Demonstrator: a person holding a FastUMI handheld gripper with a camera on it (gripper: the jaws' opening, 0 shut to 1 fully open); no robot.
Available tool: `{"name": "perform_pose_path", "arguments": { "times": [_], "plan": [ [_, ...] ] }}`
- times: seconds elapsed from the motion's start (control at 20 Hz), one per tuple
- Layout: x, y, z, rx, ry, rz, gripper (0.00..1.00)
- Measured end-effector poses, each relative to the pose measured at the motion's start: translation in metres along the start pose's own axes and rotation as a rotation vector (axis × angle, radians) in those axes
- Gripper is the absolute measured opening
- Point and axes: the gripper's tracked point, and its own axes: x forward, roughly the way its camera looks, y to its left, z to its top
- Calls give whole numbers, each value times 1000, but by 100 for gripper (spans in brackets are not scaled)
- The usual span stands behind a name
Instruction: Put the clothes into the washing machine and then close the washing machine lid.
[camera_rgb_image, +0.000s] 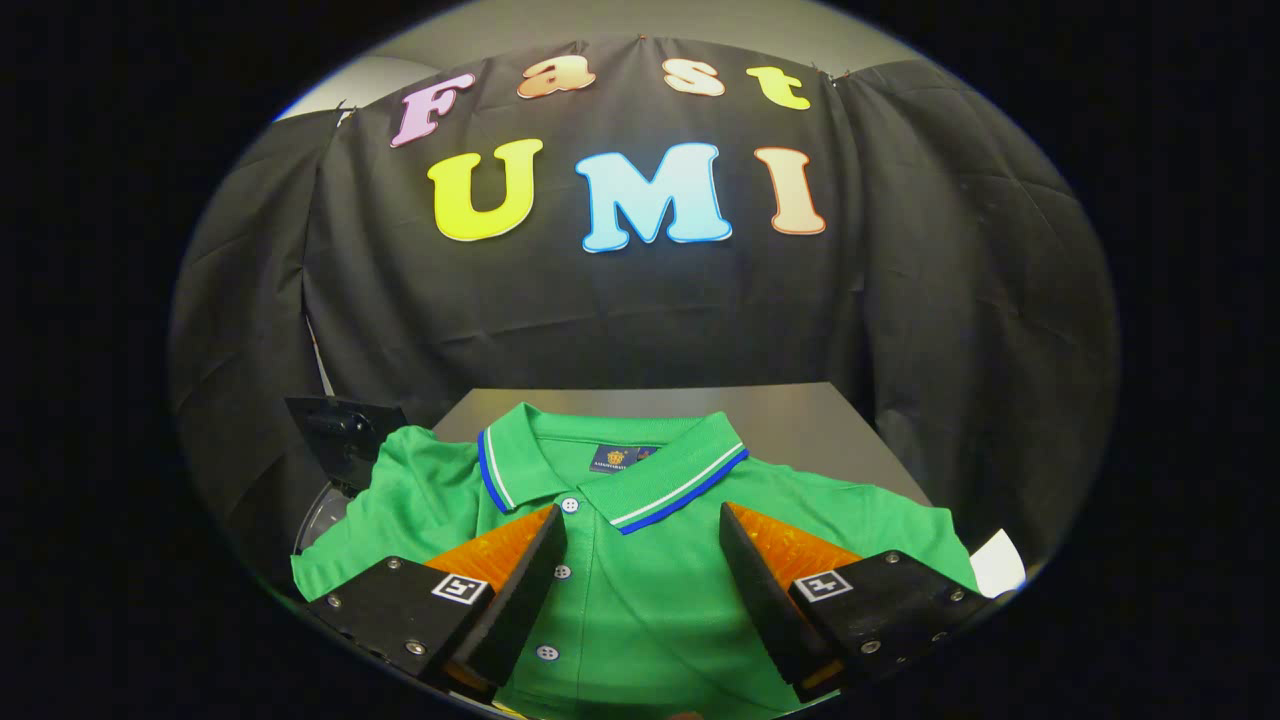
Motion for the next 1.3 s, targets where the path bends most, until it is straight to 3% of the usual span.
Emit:
{"name": "perform_pose_path", "arguments": {
  "times": [0.35,0.55,0.75,0.95,1.0,1.1,1.3],
  "plan": [
    [4,1,1,-3,18,-19,95],
    [3,9,1,-12,14,-2,88],
    [5,16,0,4,11,48,52],
    [1,21,-1,48,-9,77,23],
    [0,21,-1,53,-8,84,10],
    [-1,23,-1,66,-1,102,2],
    [-7,28,3,193,-14,192,0]
  ]
}}
